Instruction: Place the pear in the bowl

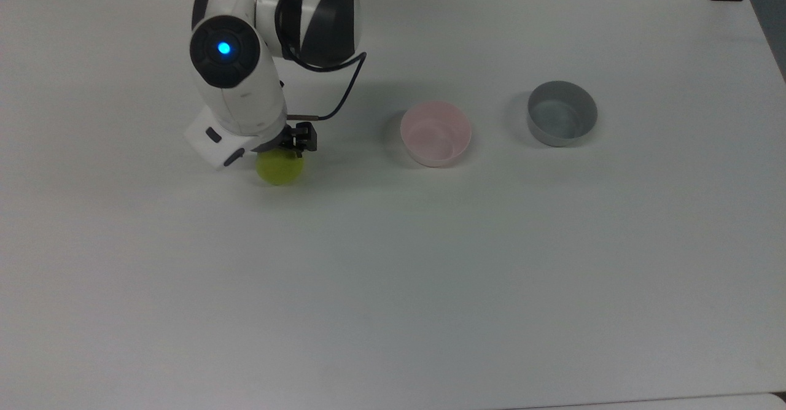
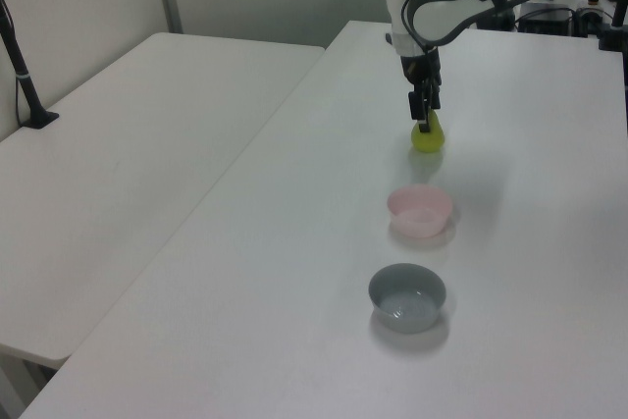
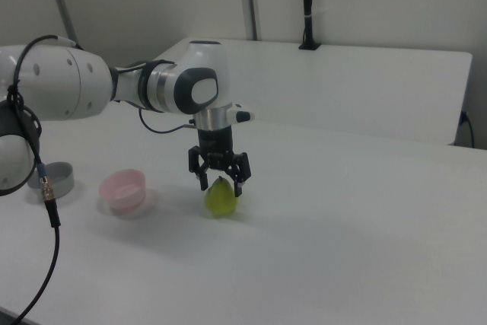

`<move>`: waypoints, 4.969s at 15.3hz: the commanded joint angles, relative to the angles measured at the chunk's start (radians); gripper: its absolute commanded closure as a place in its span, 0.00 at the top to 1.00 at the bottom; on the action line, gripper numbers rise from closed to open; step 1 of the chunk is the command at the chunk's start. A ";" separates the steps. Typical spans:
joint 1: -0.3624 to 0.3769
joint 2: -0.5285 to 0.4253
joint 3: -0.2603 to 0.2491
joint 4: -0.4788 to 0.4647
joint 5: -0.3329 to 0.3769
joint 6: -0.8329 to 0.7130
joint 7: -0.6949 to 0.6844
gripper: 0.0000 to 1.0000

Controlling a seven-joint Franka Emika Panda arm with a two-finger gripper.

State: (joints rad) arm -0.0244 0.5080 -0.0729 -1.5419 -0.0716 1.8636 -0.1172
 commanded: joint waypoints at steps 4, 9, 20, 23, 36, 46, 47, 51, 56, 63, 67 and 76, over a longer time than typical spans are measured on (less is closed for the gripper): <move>0.041 0.046 -0.005 -0.018 -0.046 0.028 -0.015 1.00; 0.040 0.029 -0.005 -0.017 -0.071 0.020 0.028 0.27; -0.014 -0.239 -0.011 0.002 -0.042 -0.156 0.005 0.28; -0.002 -0.244 0.004 0.054 -0.037 -0.210 0.027 0.29; 0.382 -0.203 0.010 0.049 0.084 -0.213 0.224 0.32; 0.405 -0.069 0.010 0.026 0.053 -0.164 0.231 0.44; 0.405 -0.060 0.010 0.026 0.053 -0.159 0.231 0.48; 0.403 -0.023 0.010 0.025 0.043 -0.135 0.232 0.56; 0.417 0.006 0.010 0.016 0.042 -0.107 0.249 0.86; 0.422 -0.005 0.007 0.019 0.035 -0.112 0.251 1.00; 0.402 -0.097 -0.001 0.020 0.035 -0.165 0.231 1.00; 0.255 -0.307 -0.002 0.028 0.036 -0.342 0.128 1.00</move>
State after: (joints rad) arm 0.2785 0.2599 -0.0702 -1.4928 -0.0262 1.5737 0.0582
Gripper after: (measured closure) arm 0.000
